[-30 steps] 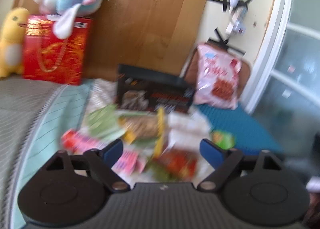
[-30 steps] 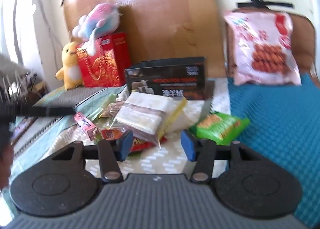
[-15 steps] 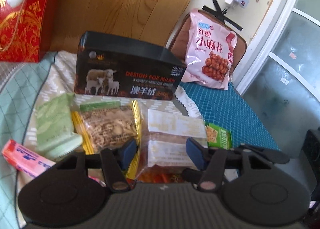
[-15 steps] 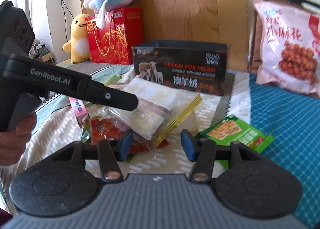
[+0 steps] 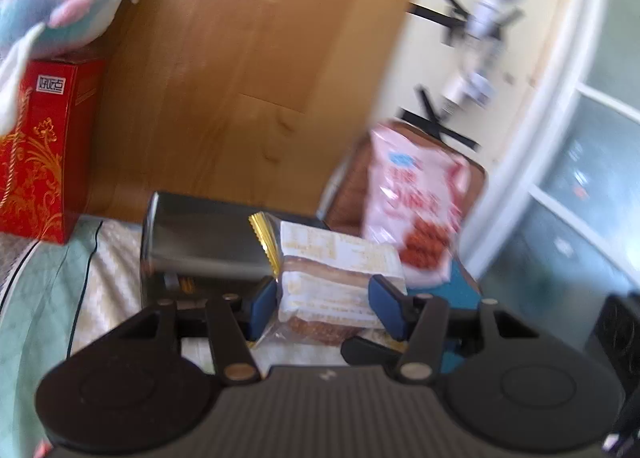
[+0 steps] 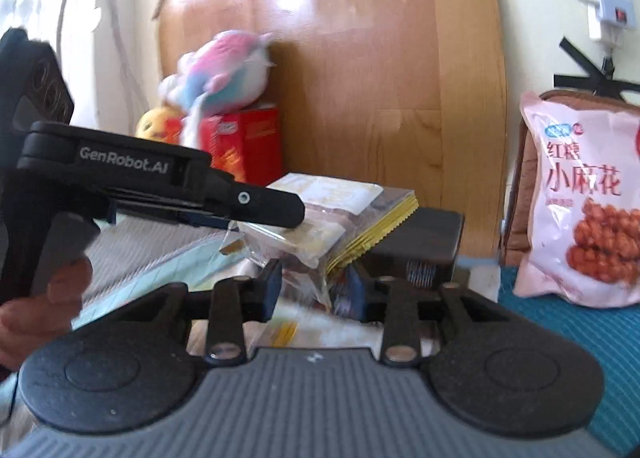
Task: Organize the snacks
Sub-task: 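Carry the cake bag with the left tool into the black box, release, then grasp the green cracker pack with the left tool and lift it, then lower the green cracker pack into the black box, open left tool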
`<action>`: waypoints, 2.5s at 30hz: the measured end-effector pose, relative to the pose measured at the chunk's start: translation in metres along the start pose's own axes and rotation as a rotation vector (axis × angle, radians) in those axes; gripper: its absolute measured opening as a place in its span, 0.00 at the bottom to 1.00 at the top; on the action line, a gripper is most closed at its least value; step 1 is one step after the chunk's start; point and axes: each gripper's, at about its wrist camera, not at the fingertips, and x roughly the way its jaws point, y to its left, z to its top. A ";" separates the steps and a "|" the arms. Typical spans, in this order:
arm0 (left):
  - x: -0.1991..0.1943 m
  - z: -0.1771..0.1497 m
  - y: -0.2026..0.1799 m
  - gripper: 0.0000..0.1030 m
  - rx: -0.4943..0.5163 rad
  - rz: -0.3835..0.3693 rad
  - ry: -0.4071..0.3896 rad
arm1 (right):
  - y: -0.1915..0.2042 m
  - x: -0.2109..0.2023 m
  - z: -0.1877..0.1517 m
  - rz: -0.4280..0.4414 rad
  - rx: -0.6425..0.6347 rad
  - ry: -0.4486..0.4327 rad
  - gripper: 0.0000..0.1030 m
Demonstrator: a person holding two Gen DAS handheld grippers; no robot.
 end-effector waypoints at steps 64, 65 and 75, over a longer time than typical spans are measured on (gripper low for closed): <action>-0.037 -0.106 -0.043 0.36 0.009 -0.087 0.251 | 0.019 -0.089 -0.088 0.090 -0.137 0.191 0.41; -0.041 -0.101 -0.047 0.36 0.022 -0.090 0.226 | 0.019 -0.092 -0.080 0.090 -0.141 0.166 0.41; -0.025 -0.029 -0.035 0.36 0.035 -0.034 0.052 | 0.018 -0.046 -0.020 0.042 -0.203 0.011 0.41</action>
